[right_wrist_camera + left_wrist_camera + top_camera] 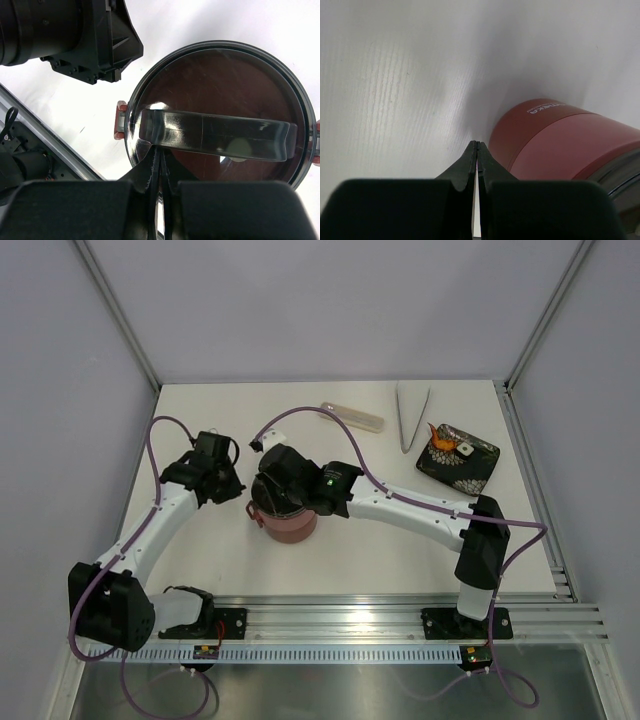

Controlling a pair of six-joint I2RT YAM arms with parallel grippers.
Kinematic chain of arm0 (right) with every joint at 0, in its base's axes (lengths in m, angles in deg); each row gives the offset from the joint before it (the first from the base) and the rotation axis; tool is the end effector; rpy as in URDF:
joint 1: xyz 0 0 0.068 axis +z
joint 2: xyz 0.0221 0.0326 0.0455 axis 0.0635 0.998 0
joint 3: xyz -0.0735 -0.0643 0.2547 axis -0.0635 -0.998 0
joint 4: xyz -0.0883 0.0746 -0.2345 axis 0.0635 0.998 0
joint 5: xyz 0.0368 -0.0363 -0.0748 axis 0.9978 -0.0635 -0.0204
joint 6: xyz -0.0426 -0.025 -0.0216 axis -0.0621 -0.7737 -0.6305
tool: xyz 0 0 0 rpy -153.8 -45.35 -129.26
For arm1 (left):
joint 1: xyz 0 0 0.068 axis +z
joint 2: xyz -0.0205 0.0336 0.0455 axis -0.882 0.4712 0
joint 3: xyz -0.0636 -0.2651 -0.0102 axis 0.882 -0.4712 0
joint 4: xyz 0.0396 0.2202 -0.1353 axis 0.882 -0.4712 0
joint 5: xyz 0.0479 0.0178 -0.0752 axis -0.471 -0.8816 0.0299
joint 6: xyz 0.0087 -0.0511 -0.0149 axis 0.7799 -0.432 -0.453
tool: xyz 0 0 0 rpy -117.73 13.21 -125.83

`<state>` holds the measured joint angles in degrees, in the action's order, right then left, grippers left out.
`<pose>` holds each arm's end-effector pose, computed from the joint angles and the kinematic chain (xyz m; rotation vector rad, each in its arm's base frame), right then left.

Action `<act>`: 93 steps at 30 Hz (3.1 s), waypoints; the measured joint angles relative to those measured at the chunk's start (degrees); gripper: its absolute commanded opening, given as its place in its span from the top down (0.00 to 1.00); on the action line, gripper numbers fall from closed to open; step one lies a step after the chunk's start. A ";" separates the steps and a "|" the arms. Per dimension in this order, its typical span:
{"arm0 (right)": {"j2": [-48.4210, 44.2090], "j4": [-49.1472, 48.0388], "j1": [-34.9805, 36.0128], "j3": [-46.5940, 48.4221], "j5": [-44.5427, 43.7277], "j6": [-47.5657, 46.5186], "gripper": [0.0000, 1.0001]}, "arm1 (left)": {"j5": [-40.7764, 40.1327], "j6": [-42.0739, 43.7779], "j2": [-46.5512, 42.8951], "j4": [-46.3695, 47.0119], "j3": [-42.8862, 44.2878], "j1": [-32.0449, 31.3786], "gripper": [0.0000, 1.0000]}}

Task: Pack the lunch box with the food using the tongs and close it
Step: Close the fastener on the packing box.

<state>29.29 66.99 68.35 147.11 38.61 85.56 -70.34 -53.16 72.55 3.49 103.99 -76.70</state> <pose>0.1854 0.3746 0.3265 -0.7608 2.1861 0.5421 0.2363 -0.0578 0.2662 -0.5268 2.5052 -0.1828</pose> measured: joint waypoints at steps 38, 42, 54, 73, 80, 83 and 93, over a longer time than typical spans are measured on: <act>1.62 -3.08 0.39 0.55 -2.19 0.20 0.95 | 5.05 -4.74 -14.32 -0.98 -5.75 0.26 1.00; 1.62 -3.04 0.39 0.55 -2.89 0.20 0.95 | 7.67 -5.70 -11.91 1.20 -7.54 0.59 1.00; 1.68 -3.15 0.39 0.55 -3.30 0.22 0.96 | 9.40 -6.75 -8.11 5.05 -8.26 0.28 1.00; -13.75 0.39 0.26 -7.54 -9.97 0.79 0.93 | 2.19 -4.24 -10.97 -1.29 -0.90 0.07 1.00; -19.02 0.24 -9.44 -13.53 -12.07 1.42 0.93 | 2.14 -3.89 -9.84 -1.75 0.94 0.07 1.00; -17.03 0.26 -15.21 -14.01 -11.65 1.03 0.93 | 2.14 -3.15 -9.07 -2.12 2.73 0.07 1.00; -1.62 -0.96 -19.76 -8.11 -3.50 -3.23 0.94 | 2.34 -1.05 -7.48 -2.05 6.54 0.07 1.00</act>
<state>27.68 66.03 48.59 139.01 35.11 82.32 -68.00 -54.21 65.07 1.44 110.53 -76.63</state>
